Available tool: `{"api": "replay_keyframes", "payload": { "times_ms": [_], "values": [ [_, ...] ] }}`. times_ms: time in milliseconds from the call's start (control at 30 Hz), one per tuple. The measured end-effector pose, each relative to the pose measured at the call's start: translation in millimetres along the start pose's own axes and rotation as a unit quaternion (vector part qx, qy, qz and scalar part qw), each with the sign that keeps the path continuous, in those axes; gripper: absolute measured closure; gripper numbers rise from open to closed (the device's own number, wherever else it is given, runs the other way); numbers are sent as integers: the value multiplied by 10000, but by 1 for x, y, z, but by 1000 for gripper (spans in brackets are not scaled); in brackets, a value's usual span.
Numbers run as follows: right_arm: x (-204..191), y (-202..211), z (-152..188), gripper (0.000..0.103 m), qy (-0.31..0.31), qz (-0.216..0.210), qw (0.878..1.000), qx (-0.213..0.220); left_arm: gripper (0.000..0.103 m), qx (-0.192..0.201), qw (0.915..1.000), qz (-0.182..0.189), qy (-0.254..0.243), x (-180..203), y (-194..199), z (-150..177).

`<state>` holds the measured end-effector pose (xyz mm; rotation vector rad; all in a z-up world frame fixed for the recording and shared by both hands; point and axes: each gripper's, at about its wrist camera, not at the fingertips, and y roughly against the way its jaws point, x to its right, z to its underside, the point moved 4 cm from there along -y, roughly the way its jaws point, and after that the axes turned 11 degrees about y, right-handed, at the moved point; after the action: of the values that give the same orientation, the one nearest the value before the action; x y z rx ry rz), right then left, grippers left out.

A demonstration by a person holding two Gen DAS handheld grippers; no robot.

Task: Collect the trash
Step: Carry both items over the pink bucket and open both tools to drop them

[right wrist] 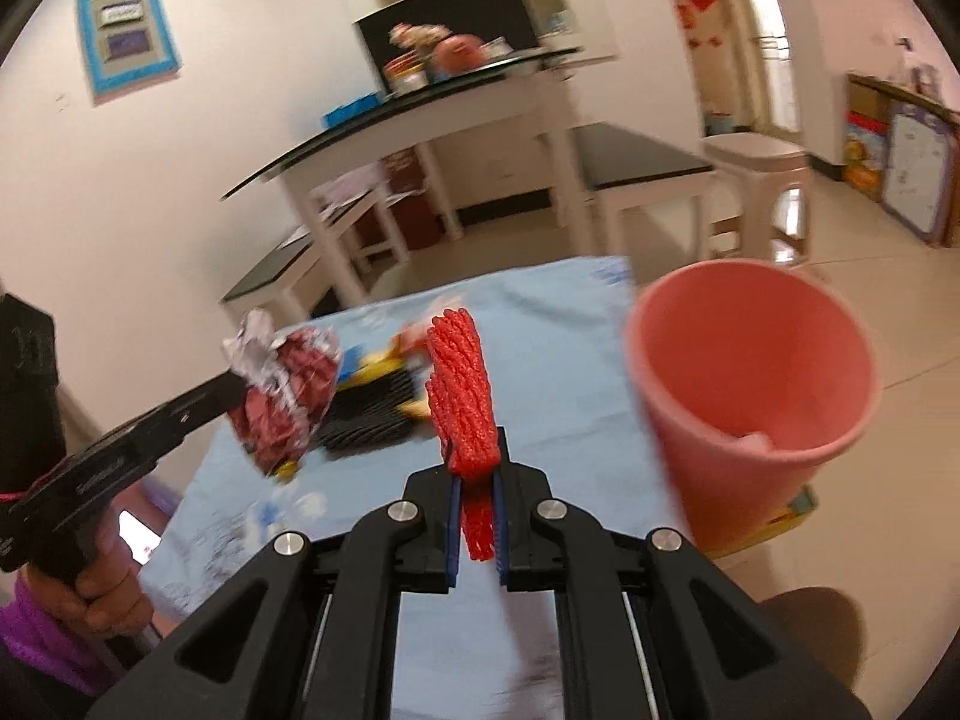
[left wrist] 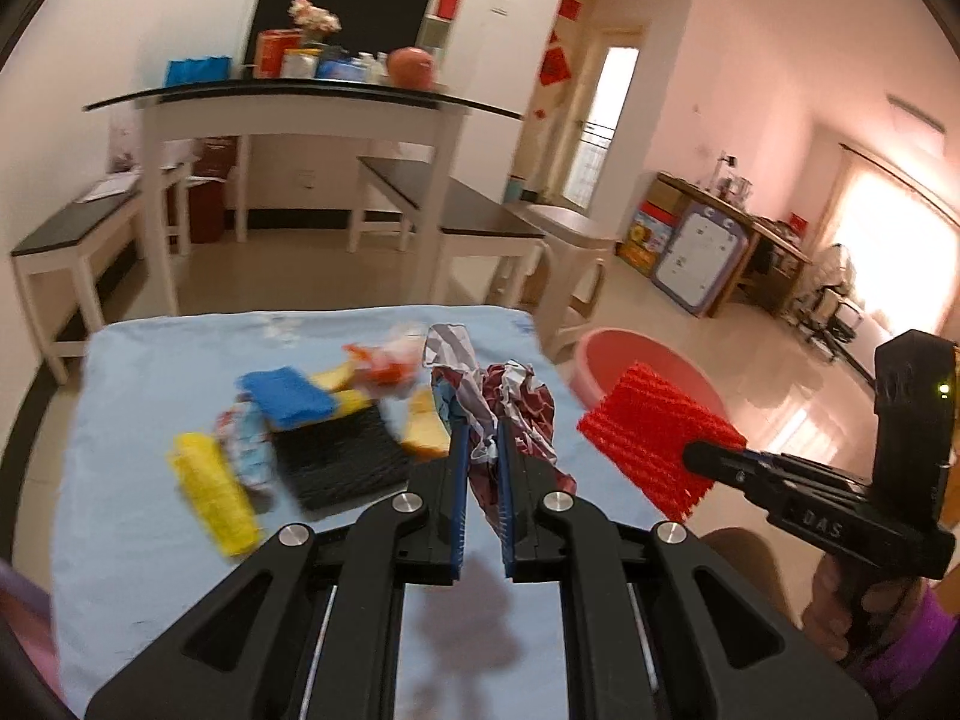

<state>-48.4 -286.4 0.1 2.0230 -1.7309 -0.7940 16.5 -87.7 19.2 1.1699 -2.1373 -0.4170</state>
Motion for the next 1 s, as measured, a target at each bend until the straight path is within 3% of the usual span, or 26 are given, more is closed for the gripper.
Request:
{"api": "replay_keyframes", "payload": {
  "times_ms": [167, 400, 667, 1000],
  "values": [
    [57, 19, -7, 95, -282, 634, 9972, 263, 94, -282, 9990, 353, -10, 46, -40, -3],
    [134, 17, -3, 95, -679, 1244, 9894, 319, 94, -436, 9979, 392, -280, 107, -101, -5],
    [181, -8, 4, 95, -785, 1202, 9896, 120, 94, -677, 9963, 244, -481, 156, -165, 5],
    [210, -45, 7, 94, -959, 858, 9916, -109, 94, -770, 9961, -249, -354, 165, -203, 18]
  ]
}}
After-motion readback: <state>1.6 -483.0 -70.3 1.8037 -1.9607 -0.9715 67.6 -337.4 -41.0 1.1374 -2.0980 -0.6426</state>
